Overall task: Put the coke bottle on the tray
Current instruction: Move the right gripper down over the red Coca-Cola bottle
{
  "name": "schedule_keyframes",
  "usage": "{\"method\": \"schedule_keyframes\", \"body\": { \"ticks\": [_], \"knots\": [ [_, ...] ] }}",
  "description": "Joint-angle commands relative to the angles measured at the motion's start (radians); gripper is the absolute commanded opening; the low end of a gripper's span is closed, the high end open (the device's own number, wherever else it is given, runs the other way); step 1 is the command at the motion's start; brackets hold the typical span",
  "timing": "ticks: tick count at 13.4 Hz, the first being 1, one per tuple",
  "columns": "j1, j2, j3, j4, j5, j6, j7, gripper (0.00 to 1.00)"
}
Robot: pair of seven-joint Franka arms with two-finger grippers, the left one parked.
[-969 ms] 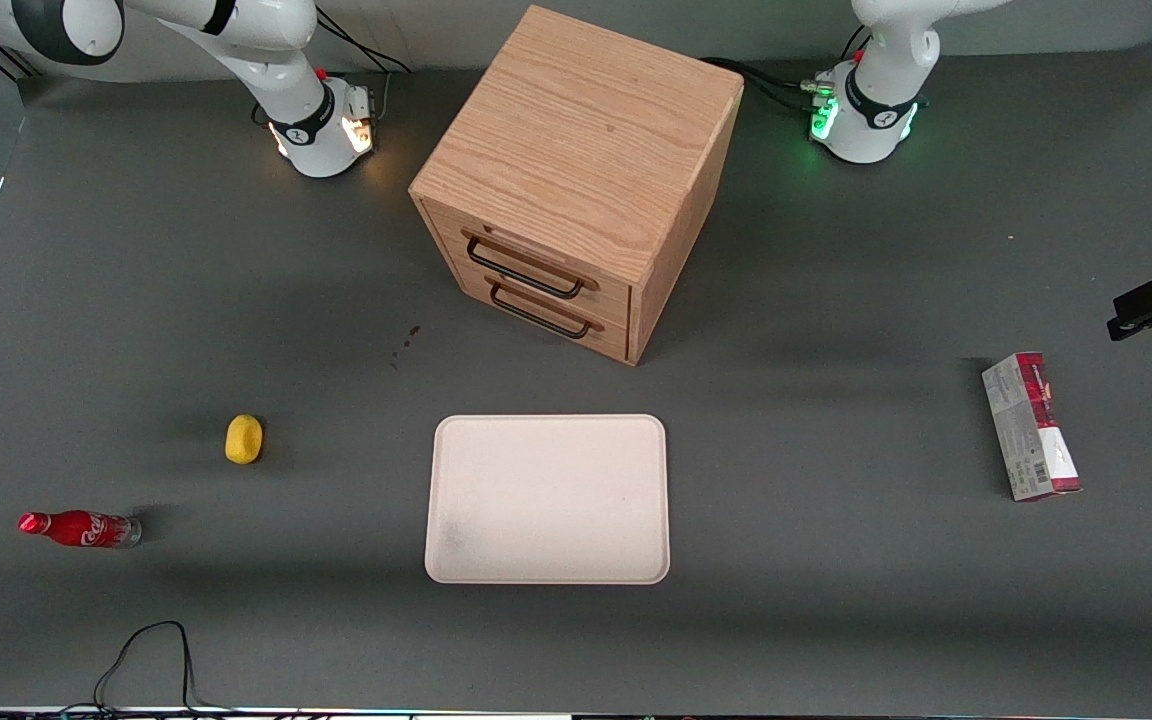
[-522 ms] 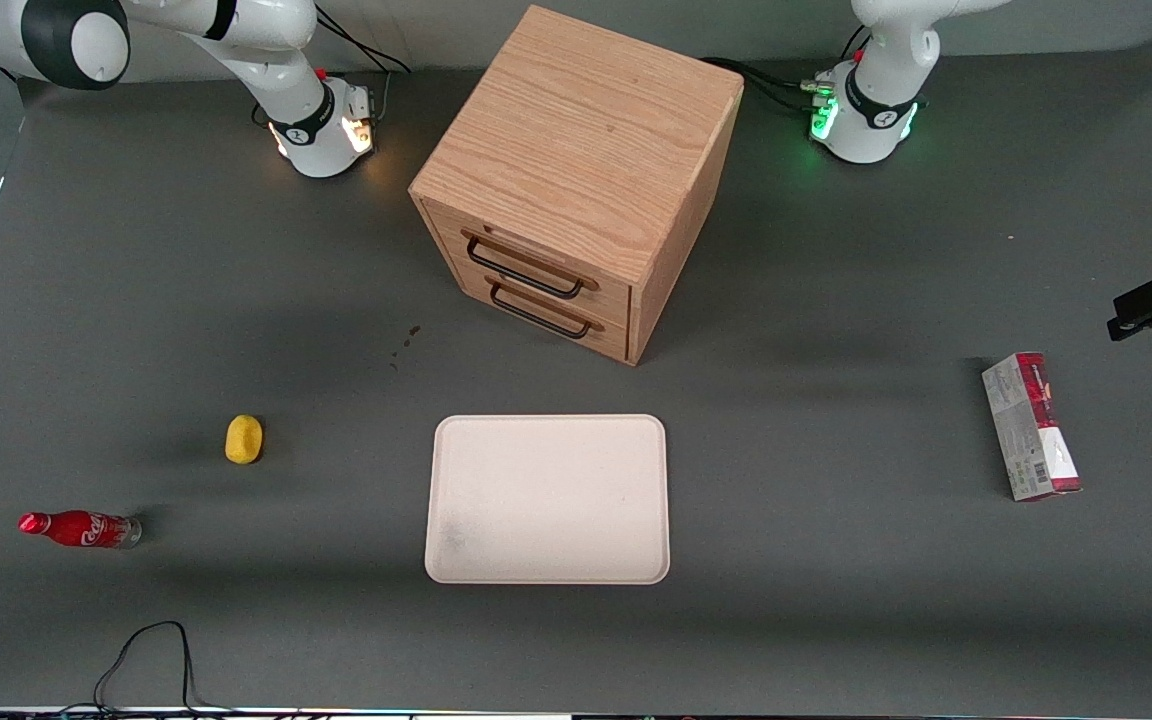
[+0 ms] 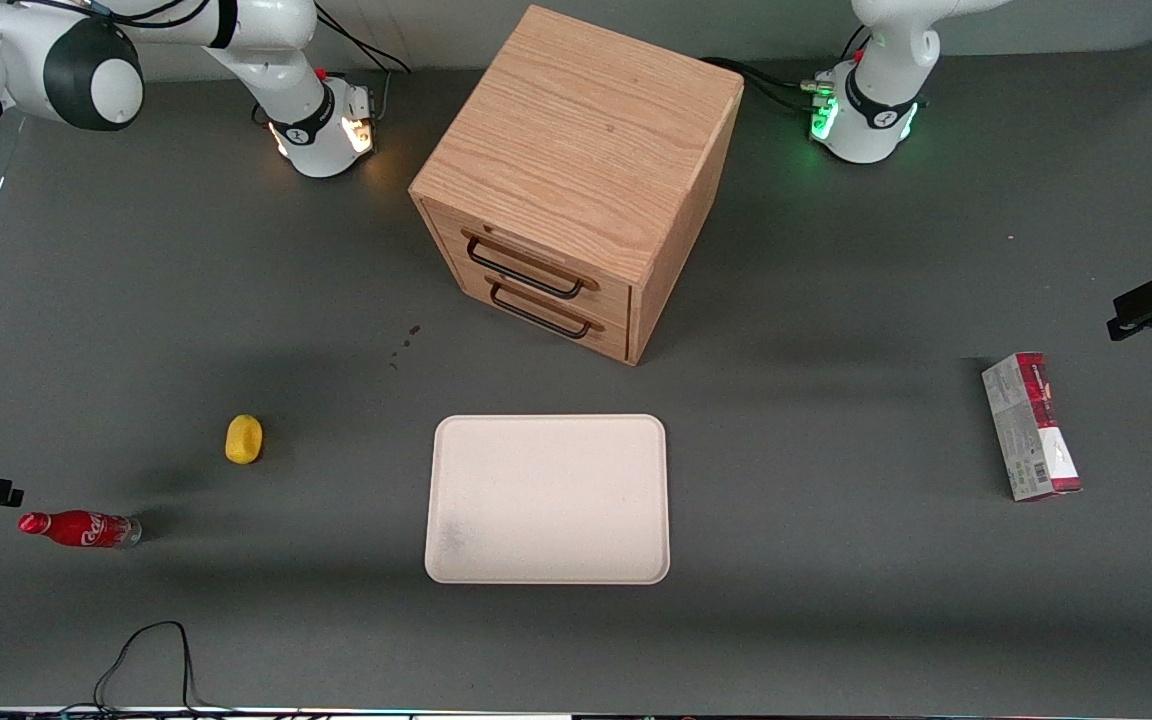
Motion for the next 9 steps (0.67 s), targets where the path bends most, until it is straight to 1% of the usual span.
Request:
{"method": "schedule_keyframes", "body": {
  "ticks": [1, 9],
  "knots": [
    [-0.011, 0.065, 0.005, 0.028, 0.027, 0.046, -0.025, 1.0],
    [-0.011, 0.067, 0.005, -0.051, 0.03, 0.129, -0.016, 1.0]
  ]
}}
